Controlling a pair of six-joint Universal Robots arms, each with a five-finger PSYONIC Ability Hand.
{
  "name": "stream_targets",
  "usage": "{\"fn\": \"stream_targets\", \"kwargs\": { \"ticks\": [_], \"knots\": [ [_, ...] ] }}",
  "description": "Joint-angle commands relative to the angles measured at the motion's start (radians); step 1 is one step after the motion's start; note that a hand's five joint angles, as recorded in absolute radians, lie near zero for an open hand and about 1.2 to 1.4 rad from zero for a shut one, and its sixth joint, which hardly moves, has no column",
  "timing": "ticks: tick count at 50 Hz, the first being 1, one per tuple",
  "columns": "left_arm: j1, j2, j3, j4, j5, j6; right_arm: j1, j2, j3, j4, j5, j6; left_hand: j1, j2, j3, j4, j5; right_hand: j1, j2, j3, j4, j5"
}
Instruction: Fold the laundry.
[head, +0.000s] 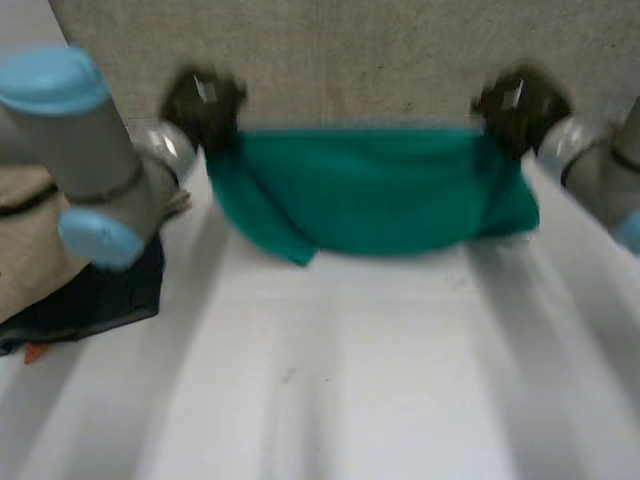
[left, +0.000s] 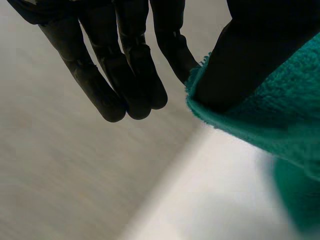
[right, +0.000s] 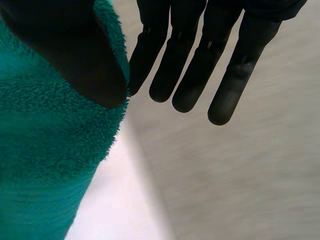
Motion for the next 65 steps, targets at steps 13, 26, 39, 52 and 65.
{"fn": "stream_targets", "kwargs": {
  "ticks": [13,26,39,52,65],
  "knots": [
    [0.032,0.077,0.022,0.062,-0.052,-0.248,0.040,-0.201,0.345,-0.645,0.082,0.400,0.213,0.194,0.206,0.197,0.243,0.267,0.219,0.207,0.197,0.244],
    [0.023,0.120,-0.541,0.058,0.069,-0.086,0.034,-0.123,0.760,-0.332,0.056,0.233,0.213,0.194,0.206,0.197,0.243,0.267,0.219,0.207,0.197,0.244],
    [0.054,0.016,-0.518,0.055,0.006,-0.030,0.074,-0.205,0.774,-0.379,0.060,0.283,-0.092,-0.110,-0.099,-0.108,-0.062,0.267,0.219,0.207,0.197,0.244],
    [0.048,-0.022,-0.513,0.033,-0.017,-0.053,0.098,-0.353,0.702,-0.332,0.100,0.489,-0.614,-0.633,-0.622,-0.630,-0.585,0.267,0.219,0.207,0.197,0.244],
    [0.080,-0.070,-0.448,0.029,-0.118,0.005,0.094,-0.365,0.679,-0.289,0.171,0.495,-0.031,-0.050,-0.039,-0.047,-0.002,0.267,0.219,0.207,0.197,0.244]
  ]
}}
